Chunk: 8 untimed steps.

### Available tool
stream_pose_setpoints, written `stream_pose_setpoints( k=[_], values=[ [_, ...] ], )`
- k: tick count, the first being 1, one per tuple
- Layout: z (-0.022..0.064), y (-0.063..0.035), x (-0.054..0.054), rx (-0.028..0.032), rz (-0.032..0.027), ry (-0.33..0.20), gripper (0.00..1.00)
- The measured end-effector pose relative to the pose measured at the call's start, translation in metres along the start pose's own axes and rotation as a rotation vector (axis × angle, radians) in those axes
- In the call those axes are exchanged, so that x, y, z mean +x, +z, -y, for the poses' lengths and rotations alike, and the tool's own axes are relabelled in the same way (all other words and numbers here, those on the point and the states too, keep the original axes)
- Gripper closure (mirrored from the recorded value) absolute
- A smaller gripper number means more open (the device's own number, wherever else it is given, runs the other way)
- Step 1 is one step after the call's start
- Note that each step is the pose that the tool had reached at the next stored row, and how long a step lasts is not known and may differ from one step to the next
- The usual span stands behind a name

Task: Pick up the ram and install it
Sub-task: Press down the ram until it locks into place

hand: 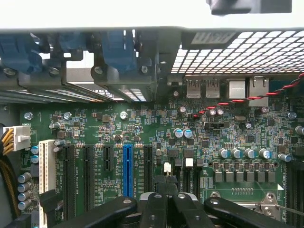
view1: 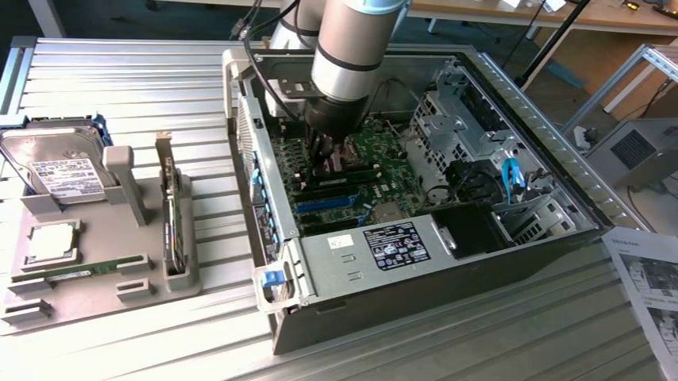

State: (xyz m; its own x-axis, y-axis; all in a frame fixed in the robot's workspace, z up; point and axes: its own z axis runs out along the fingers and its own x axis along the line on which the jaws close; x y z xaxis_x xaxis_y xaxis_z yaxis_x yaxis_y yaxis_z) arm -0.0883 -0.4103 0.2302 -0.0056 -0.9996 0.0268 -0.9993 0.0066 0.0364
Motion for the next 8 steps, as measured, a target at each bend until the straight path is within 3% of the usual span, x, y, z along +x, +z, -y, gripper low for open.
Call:
stream_pose_setpoints(
  k=[8],
  values=[
    [-0.0004, -0.0106, 0.000, 0.0001, -0.0003, 0.000, 0.89]
  ],
)
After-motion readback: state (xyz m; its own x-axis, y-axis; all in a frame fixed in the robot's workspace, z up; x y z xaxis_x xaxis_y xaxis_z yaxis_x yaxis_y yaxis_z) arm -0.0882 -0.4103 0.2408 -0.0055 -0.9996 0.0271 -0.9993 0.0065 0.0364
